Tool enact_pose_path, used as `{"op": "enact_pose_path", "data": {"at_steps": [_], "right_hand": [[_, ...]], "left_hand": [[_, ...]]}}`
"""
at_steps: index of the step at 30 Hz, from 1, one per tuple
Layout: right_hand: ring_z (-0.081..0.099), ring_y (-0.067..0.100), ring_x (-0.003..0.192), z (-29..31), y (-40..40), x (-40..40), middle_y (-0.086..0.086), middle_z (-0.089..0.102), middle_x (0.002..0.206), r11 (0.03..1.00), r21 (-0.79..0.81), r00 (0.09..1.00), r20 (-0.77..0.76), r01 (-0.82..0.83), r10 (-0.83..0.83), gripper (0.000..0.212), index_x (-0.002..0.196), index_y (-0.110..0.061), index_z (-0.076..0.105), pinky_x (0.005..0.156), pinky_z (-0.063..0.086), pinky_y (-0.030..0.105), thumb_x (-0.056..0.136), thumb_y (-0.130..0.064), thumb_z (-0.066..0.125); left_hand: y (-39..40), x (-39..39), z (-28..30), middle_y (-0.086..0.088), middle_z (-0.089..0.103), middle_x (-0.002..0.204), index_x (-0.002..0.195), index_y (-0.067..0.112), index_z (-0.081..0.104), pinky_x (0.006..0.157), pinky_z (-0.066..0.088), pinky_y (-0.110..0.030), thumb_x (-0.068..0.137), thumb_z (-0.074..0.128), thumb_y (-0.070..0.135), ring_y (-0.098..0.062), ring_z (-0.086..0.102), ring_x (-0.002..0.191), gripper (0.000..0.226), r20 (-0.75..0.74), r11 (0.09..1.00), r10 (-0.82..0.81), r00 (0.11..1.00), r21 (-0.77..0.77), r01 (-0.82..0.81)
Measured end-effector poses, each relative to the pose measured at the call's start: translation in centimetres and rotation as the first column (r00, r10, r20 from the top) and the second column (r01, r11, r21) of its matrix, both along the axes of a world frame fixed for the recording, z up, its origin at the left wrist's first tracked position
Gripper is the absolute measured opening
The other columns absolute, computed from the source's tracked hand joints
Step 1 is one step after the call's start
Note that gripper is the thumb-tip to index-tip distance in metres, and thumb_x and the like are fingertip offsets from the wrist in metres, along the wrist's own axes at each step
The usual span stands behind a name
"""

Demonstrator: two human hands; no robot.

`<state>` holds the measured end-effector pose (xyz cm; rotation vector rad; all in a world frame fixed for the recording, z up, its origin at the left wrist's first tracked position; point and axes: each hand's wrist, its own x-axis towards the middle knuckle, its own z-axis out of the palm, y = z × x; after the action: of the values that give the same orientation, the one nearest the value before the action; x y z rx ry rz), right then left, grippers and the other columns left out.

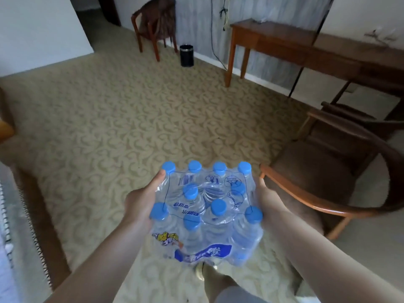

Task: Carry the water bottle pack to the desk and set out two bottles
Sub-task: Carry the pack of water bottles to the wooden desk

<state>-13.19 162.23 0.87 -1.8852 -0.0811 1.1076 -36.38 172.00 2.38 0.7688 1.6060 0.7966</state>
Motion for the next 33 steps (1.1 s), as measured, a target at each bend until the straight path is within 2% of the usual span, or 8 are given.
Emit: {"op": "enact_pose_path", "data": {"at_steps": [4,9,15,19,22,24,27,33], "right_hand": [[0.06,0.029,0.105,-0.7,9.1,4.8,0.009,0.065,0.116,0.997,-0.044,0.998,-0.011,0.063,-0.063,0.062,0.109,-0.007,0.064,0.096,0.047,0.041,0.086,-0.059,0.04],[0.065,0.029,0.093,0.1,19.5,10.4,0.006,0.07,0.099,0.997,-0.011,0.995,-0.056,0.082,-0.083,0.064,0.094,-0.01,0.065,0.098,0.048,0.05,0.072,-0.066,0.044],[0.067,0.033,0.09,2.0,32.2,17.0,0.009,0.07,0.093,0.991,0.013,0.99,-0.056,0.132,-0.131,0.06,0.098,-0.012,0.067,0.093,0.052,0.051,0.073,-0.062,0.046],[0.069,0.032,0.087,0.9,40.5,21.4,0.008,0.075,0.089,0.98,0.033,0.978,-0.066,0.198,-0.196,0.059,0.097,-0.014,0.07,0.091,0.052,0.049,0.073,-0.062,0.047],[0.066,0.03,0.07,0.1,46.2,24.2,0.003,0.07,0.055,0.948,-0.004,0.943,-0.095,0.319,-0.318,0.051,0.072,-0.015,0.072,0.081,0.053,0.045,0.06,-0.059,0.05],[0.065,0.029,0.067,0.4,49.9,26.1,0.001,0.068,0.051,0.925,-0.003,0.918,-0.124,0.379,-0.377,0.049,0.063,-0.014,0.07,0.08,0.053,0.043,0.054,-0.058,0.051],[0.064,0.027,0.065,0.4,54.5,29.8,0.0,0.067,0.048,0.892,-0.002,0.879,-0.173,0.451,-0.445,0.047,0.06,-0.014,0.07,0.078,0.052,0.041,0.057,-0.057,0.051],[0.07,0.028,0.077,0.4,63.9,40.9,0.001,0.073,0.057,0.866,0.032,0.862,-0.113,0.5,-0.494,0.037,0.055,-0.03,0.072,0.087,0.053,0.05,0.07,-0.054,0.049]], "left_hand": [[9.3,4.8,-0.7,0.0,0.041,0.054,0.054,0.012,0.045,0.054,0.037,-0.033,0.051,0.083,0.063,-0.02,0.041,0.05,0.063,-0.01,0.999,-0.047,0.999,-0.024,0.047],[20.3,10.8,0.5,-0.001,0.027,0.055,0.054,0.015,0.031,0.055,0.03,-0.035,0.053,0.083,0.061,-0.017,0.027,0.05,0.069,0.01,0.996,-0.088,0.996,-0.029,0.088],[33.5,17.4,1.8,0.004,0.031,0.046,0.069,0.011,0.06,0.051,0.031,-0.03,0.061,0.083,0.053,-0.014,0.031,0.043,0.049,0.088,0.991,-0.129,0.988,-0.027,0.132],[43.6,22.8,1.9,0.005,0.039,0.04,0.059,0.013,0.051,0.048,0.035,-0.028,0.061,0.084,0.05,-0.012,0.039,0.035,0.049,0.125,0.982,-0.189,0.974,-0.006,0.191],[50.9,27.0,1.9,0.006,0.05,0.044,0.07,0.015,0.066,0.051,0.041,-0.028,0.061,0.084,0.047,-0.013,0.049,0.043,0.037,0.109,0.972,-0.234,0.966,0.02,0.234],[56.0,30.1,2.5,0.007,0.054,0.043,0.067,0.011,0.065,0.053,0.044,-0.03,0.06,0.084,0.048,-0.011,0.053,0.041,0.042,0.113,0.95,-0.312,0.943,0.035,0.31],[62.2,35.1,2.8,-0.003,0.072,0.07,0.084,0.004,0.072,0.075,0.059,-0.044,0.054,0.088,0.045,-0.023,0.07,0.069,0.054,0.119,0.933,-0.36,0.926,0.012,0.361],[72.2,46.5,2.5,-0.005,0.065,0.084,0.097,0.009,0.068,0.053,0.049,-0.029,0.058,0.085,0.05,-0.02,0.063,0.062,0.059,0.124,0.919,-0.394,0.911,0.018,0.395]]}}
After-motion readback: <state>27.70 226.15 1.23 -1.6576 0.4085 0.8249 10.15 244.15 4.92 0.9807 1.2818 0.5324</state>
